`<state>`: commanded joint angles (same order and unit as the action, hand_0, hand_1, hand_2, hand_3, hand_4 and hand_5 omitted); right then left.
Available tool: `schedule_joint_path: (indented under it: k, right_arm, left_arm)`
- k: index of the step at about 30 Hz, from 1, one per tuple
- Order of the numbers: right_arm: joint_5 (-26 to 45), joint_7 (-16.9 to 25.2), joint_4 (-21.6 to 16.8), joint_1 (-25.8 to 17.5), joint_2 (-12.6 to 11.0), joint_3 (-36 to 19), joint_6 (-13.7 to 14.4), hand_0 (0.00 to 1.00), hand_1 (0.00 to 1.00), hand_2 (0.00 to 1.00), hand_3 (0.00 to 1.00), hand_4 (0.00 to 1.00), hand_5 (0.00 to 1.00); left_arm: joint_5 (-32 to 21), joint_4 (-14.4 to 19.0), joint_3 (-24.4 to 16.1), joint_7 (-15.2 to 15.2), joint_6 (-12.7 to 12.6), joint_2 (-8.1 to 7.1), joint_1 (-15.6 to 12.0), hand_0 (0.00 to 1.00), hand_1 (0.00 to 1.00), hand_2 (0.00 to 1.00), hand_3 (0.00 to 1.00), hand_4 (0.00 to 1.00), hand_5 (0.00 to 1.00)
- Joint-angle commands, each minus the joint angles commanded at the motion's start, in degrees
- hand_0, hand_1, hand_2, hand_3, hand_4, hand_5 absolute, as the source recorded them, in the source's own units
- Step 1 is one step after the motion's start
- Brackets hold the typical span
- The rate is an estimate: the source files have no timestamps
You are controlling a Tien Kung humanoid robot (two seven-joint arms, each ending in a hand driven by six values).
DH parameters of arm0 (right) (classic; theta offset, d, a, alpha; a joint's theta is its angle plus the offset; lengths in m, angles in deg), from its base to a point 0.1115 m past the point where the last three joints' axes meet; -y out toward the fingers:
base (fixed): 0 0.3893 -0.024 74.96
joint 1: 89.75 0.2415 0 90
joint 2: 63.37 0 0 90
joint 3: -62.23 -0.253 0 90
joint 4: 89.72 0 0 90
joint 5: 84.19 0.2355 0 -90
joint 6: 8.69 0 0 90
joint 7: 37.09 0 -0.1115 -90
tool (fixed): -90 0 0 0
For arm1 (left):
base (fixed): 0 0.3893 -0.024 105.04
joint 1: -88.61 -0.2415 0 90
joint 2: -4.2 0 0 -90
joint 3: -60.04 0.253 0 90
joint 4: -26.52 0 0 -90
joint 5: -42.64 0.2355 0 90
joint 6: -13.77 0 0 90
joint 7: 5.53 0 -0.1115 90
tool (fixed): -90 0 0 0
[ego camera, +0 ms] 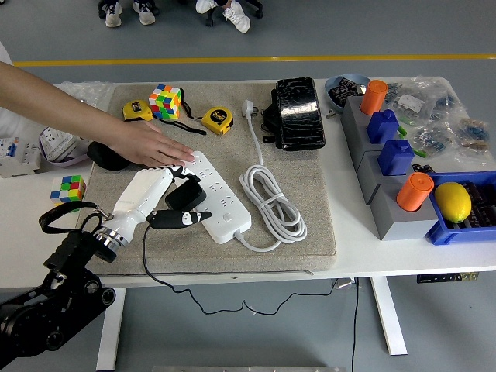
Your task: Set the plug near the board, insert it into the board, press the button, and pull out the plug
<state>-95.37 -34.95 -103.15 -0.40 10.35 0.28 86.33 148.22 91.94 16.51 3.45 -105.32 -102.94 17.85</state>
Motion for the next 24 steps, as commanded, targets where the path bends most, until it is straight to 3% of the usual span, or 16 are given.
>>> schedule_joint_path:
  k: [4,11,15,24]
  right_arm:
    - [-0.07,0.09,-0.03,0.04,0.07,-0.14,0.02,0.479,0.558,0.552,0.508,0.839,0.375]
    - [-0.28,0.4,-0.06,-0.15,0.04,-0.57,0.17,0.48,0.558,0.552,0.508,0.841,0.373]
    - [-0.47,0.48,0.0,-0.18,0.17,-1.11,0.19,0.48,0.558,0.552,0.508,0.841,0.373]
    - [-1.18,0.8,-0.19,-0.01,0.17,-1.94,0.34,0.478,0.556,0.552,0.508,0.84,0.375]
  left_arm:
    - [0.19,0.43,-0.24,0.08,-0.07,-0.03,-0.25,0.497,0.654,0.652,0.607,0.986,0.491]
    - [0.95,3.17,-0.75,-0.08,-0.27,-1.66,-1.97,0.496,0.653,0.648,0.602,0.986,0.492]
    - [1.08,3.06,0.03,-0.28,-0.24,-2.29,-2.26,0.496,0.653,0.648,0.602,0.986,0.492]
    - [1.19,1.28,1.08,-0.74,0.09,-1.2,-1.18,0.499,0.655,0.648,0.591,0.985,0.493]
